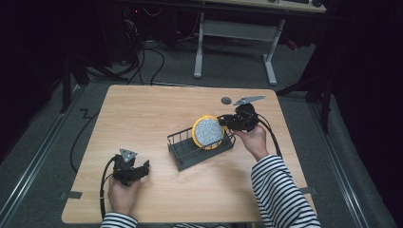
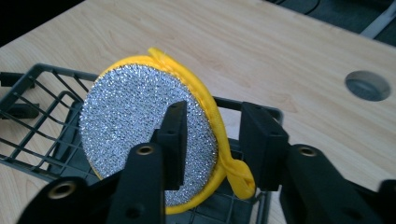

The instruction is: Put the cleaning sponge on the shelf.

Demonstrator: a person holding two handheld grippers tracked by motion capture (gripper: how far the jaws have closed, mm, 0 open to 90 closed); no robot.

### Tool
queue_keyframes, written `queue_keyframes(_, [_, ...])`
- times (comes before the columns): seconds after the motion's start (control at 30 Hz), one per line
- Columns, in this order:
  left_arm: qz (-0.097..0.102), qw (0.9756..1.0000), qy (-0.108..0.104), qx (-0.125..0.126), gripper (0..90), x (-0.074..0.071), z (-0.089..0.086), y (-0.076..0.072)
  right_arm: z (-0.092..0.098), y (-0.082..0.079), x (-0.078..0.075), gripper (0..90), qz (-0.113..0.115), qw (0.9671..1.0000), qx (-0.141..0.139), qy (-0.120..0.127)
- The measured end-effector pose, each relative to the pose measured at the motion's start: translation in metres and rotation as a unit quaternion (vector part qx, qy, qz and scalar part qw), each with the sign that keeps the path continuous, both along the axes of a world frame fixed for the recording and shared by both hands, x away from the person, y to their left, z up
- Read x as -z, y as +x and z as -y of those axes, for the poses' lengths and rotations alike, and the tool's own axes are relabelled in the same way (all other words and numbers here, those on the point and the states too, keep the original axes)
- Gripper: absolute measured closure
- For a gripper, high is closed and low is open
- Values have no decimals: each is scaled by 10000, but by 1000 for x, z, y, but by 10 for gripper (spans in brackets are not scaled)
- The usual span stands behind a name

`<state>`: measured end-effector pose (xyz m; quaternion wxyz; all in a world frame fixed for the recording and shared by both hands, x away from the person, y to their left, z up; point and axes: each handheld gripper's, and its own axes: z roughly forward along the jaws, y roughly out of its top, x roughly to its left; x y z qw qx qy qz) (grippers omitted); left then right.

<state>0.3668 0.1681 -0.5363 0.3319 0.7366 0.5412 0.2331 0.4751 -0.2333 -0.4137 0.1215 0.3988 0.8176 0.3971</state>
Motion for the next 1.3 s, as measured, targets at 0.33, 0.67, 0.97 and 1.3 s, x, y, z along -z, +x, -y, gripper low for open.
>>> queue_keyframes(0.33, [0, 10000, -1, -1, 292, 0, 0, 0, 38, -28, -20, 539, 224, 9988, 423, 126])
queue_keyframes(0.67, [-1, 10000, 3, -1, 292, 0, 0, 0, 69, -49, -16, 537, 260, 9969, 740, 121])
queue_keyframes(0.97, [-2, 10000, 5, -3, 292, 0, 0, 0, 86, -68, -12, 535, 317, 9956, 858, 194])
queue_keyframes(1.3, [-2, 10000, 3, -5, 292, 0, 0, 0, 95, -89, -24, 536, 490, 9946, 865, 286])
